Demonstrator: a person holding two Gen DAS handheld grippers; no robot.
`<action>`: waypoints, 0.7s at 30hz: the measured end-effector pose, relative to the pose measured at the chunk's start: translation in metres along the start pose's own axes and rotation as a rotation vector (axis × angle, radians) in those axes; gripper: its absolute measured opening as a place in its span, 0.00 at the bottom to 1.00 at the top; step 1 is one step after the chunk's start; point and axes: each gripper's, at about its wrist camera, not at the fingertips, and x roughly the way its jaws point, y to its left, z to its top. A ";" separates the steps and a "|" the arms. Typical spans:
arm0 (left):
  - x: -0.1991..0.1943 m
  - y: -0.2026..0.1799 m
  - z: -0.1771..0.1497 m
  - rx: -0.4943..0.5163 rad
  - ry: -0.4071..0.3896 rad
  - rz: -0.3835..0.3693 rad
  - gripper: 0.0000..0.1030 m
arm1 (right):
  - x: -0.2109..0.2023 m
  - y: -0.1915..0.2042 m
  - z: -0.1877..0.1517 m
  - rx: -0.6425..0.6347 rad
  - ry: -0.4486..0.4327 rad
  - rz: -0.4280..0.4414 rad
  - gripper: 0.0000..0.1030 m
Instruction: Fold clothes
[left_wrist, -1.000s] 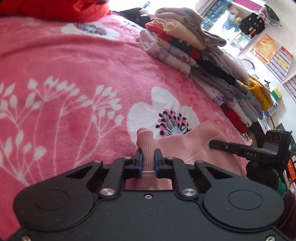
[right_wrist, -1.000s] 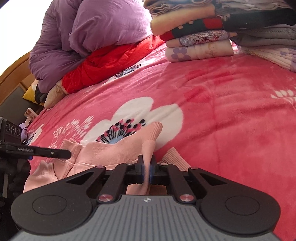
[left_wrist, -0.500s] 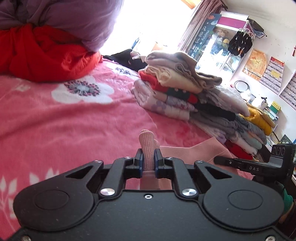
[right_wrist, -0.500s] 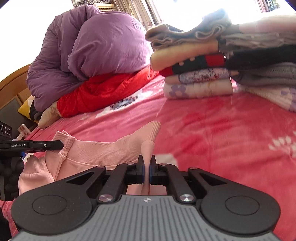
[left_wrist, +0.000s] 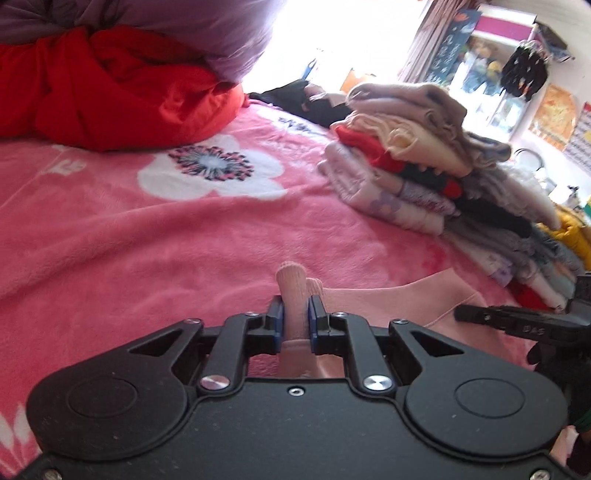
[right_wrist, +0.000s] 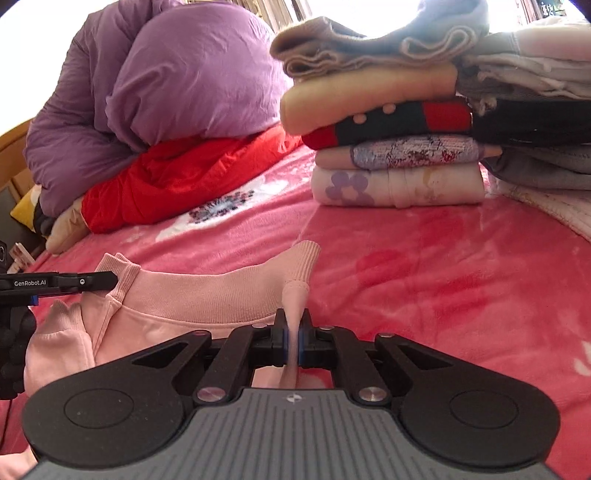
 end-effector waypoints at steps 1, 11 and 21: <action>-0.003 0.003 0.001 -0.017 -0.012 0.018 0.17 | -0.001 0.000 0.000 0.001 0.002 -0.008 0.23; -0.067 0.022 -0.005 -0.327 -0.107 0.032 0.51 | -0.060 -0.031 0.007 0.142 -0.089 -0.029 0.53; -0.098 -0.003 -0.060 -0.496 -0.023 -0.029 0.60 | -0.138 -0.058 -0.052 0.468 -0.112 0.001 0.64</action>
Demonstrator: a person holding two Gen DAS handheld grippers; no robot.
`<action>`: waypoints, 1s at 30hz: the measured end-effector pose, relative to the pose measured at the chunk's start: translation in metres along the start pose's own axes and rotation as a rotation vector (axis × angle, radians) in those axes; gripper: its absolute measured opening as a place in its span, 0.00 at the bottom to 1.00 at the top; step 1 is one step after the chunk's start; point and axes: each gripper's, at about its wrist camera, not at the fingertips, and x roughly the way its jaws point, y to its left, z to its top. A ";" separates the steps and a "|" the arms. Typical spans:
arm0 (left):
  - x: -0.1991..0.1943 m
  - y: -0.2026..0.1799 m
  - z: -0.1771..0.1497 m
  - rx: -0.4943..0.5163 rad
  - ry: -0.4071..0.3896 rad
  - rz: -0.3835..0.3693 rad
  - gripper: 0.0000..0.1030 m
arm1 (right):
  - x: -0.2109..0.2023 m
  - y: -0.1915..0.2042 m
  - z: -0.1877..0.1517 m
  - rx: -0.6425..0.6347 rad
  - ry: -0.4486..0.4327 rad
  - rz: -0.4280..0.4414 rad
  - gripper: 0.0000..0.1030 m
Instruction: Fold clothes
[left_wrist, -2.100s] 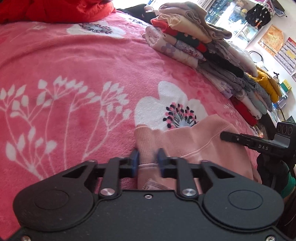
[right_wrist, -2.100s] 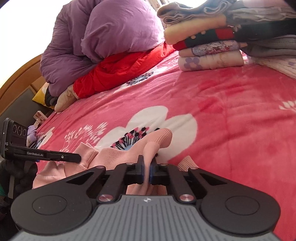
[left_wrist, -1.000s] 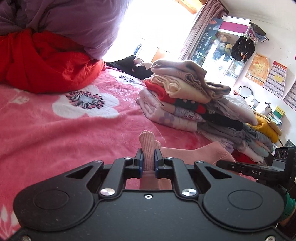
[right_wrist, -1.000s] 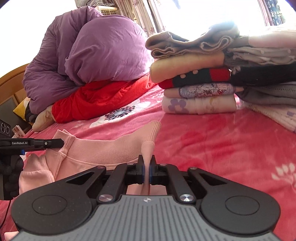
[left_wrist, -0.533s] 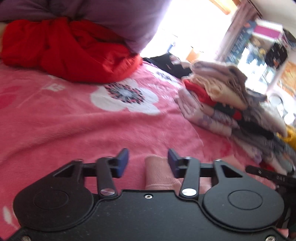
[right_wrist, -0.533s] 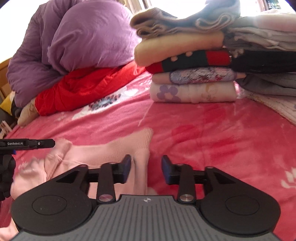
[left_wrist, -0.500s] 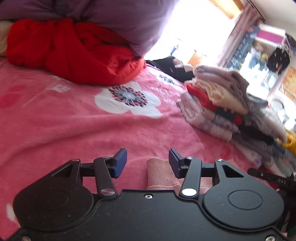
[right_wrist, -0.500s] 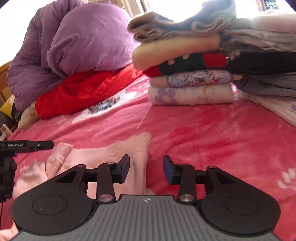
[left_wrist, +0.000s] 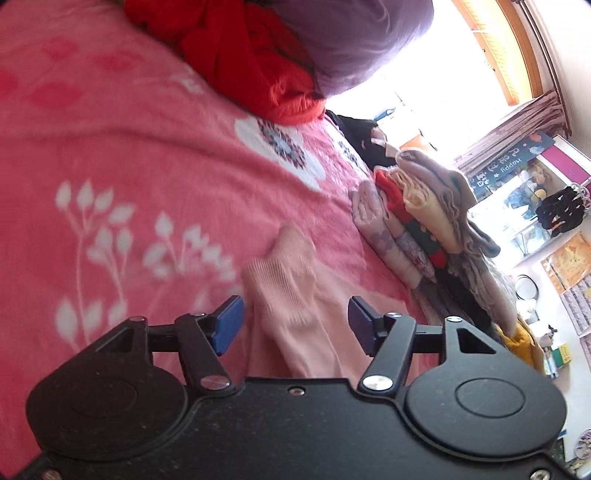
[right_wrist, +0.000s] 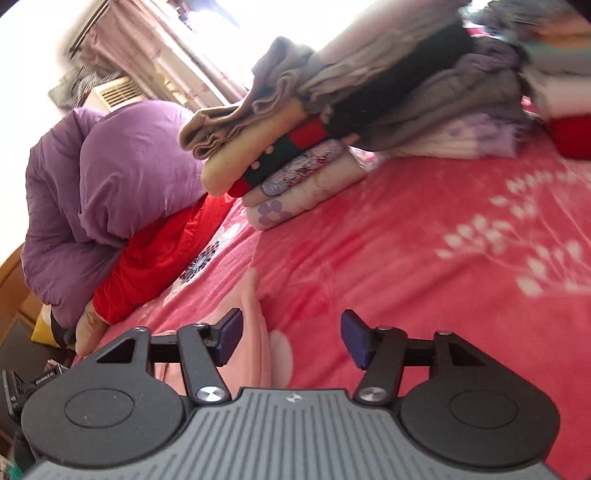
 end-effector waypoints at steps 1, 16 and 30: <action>0.001 -0.001 -0.004 0.000 0.007 -0.004 0.60 | -0.009 -0.006 -0.008 0.023 0.001 -0.010 0.64; 0.021 0.003 -0.007 0.041 -0.043 0.000 0.13 | -0.015 -0.052 -0.057 0.284 0.057 -0.007 0.82; -0.068 -0.002 0.014 0.330 -0.278 0.166 0.10 | -0.004 -0.033 -0.062 0.107 0.043 -0.024 0.98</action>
